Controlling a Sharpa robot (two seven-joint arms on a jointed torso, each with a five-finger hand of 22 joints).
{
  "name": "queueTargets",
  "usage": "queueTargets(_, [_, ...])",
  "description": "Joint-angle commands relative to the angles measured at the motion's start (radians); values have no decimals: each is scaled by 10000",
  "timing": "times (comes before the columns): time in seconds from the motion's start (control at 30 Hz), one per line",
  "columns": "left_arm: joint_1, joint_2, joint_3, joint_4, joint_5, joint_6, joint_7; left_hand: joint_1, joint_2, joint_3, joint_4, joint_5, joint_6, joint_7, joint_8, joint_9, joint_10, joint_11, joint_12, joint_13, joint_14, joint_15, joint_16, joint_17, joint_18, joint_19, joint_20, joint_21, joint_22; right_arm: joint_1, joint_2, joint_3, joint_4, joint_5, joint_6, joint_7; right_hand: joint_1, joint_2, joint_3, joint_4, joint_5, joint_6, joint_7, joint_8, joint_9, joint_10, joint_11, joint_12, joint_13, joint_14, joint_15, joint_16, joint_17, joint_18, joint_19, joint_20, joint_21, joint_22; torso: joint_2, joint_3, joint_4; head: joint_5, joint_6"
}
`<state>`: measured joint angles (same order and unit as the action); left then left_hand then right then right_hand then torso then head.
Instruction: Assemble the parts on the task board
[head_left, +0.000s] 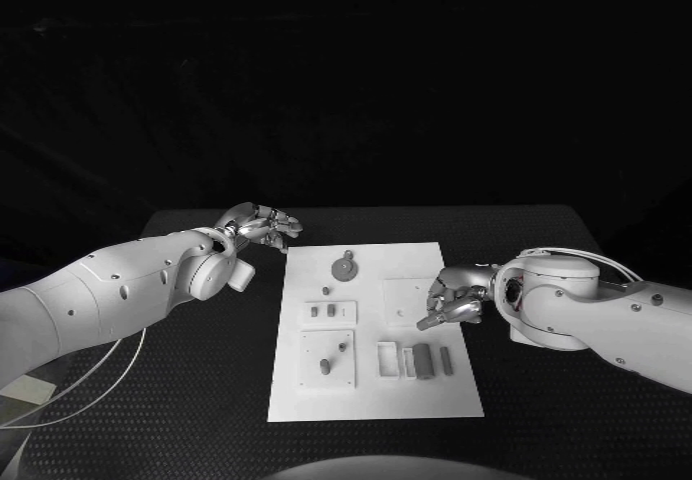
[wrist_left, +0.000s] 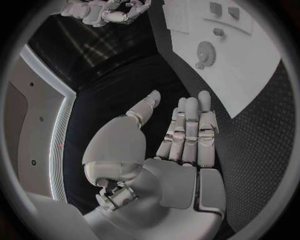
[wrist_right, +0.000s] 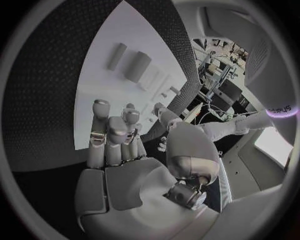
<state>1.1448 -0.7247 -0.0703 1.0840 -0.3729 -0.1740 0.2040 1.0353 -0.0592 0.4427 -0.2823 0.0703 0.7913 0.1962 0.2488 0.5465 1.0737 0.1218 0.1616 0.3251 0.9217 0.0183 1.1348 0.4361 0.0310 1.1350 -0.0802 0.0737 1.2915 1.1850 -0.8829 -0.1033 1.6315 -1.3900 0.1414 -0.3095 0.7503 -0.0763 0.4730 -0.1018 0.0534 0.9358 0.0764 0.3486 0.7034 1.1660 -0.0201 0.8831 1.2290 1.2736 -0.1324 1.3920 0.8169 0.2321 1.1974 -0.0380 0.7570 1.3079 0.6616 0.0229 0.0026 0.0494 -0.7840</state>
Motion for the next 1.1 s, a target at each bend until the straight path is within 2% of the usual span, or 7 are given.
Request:
queueTargets(0.03, [11, 40, 8, 29, 55, 192, 123, -82, 2, -56, 24, -62, 29, 82, 47, 17, -110, 31, 57, -10, 43, -14, -47, 9, 195, 30, -15, -51, 4, -4, 3, -77, -47, 465, 660, -406, -177, 30, -58, -14, -29, 303, 74, 57, 56, -16, -78, 105, 33, -82, -29, 27, 40, 297, -67, -11, 37, 215, -25, -19, -14, -13, -86])
queueTargets(0.1, [11, 31, 8, 35, 55, 191, 125, -84, 3, -56, 23, -62, 28, 82, 47, 17, -111, 31, 58, -10, 42, -14, -47, 9, 196, 29, -15, -51, 4, -4, 29, -146, -104, 543, 702, -417, -315, 57, -68, -28, -30, 402, 34, 61, 98, 21, -115, 171, 63, -79, -66, 50, 83, 297, -74, -20, 59, 215, -12, -15, 7, -37, -76])
queueTargets(0.33, [11, -16, 8, 52, 55, 185, 118, -91, 3, -60, 22, -61, 26, 82, 48, 17, -115, 32, 61, -11, 40, -14, -48, 9, 196, 27, -15, -52, 4, -23, 331, -580, -499, 818, 625, -420, -1014, 6, -31, 287, -28, 574, -27, -24, 188, 77, -175, 355, 155, -74, -123, 101, 208, 297, -93, -59, 103, 206, -1, -14, -2, -99, -110])
queueTargets(0.67, [11, -3, 8, 49, 55, 212, 114, -103, 3, -65, 23, -61, 25, 83, 49, 17, -118, 32, 65, -11, 38, -13, -50, 9, 195, 25, -15, -52, 4, -343, 706, -634, -871, 922, 666, -424, -1407, -106, 133, 553, -28, 630, -45, -133, 259, 54, -195, 442, 198, -75, -144, 131, 308, 297, -107, -109, 163, 213, -1, 1, 8, -119, -177])
queueTargets(0.8, [11, 1, 8, 56, 55, 239, 100, -91, 25, -54, 18, -54, 23, 81, 50, 17, -123, 31, 70, -12, 37, -15, -50, 9, 199, 24, -19, -52, 3, -430, 869, -756, -1027, 1232, 622, -412, -1528, -109, 192, 620, -26, 517, -8, -286, 207, 38, -163, 457, 201, -87, -116, 126, 339, 297, -134, -122, 188, 217, -7, -6, -16, -118, -202])
queueTargets(0.93, [11, -5, 8, 61, 55, 250, 106, -114, 30, -60, 28, -57, 18, 83, 50, 17, -129, 32, 75, -13, 36, -14, -51, 9, 196, 23, -16, -52, 3, -551, 994, -780, -1103, 1237, 607, -408, -1544, -93, 205, 623, -27, 515, -2, -308, 198, 34, -156, 459, 201, -90, -109, 124, 345, 297, -142, -123, 194, 218, 0, 10, -8, -97, -216])
queueTargets(1.1, [11, -13, 8, 57, 55, 256, 105, -158, 28, -76, 43, -61, 14, 86, 52, 16, -138, 35, 84, -15, 34, -11, -52, 10, 194, 20, -13, -52, 3, -695, 1059, -797, -1170, 1117, 545, -413, -1542, -57, 230, 595, -26, 519, 7, -341, 185, 24, -147, 458, 198, -99, -99, 118, 355, 297, -160, -124, 205, 219, -5, -6, 2, -128, -226])
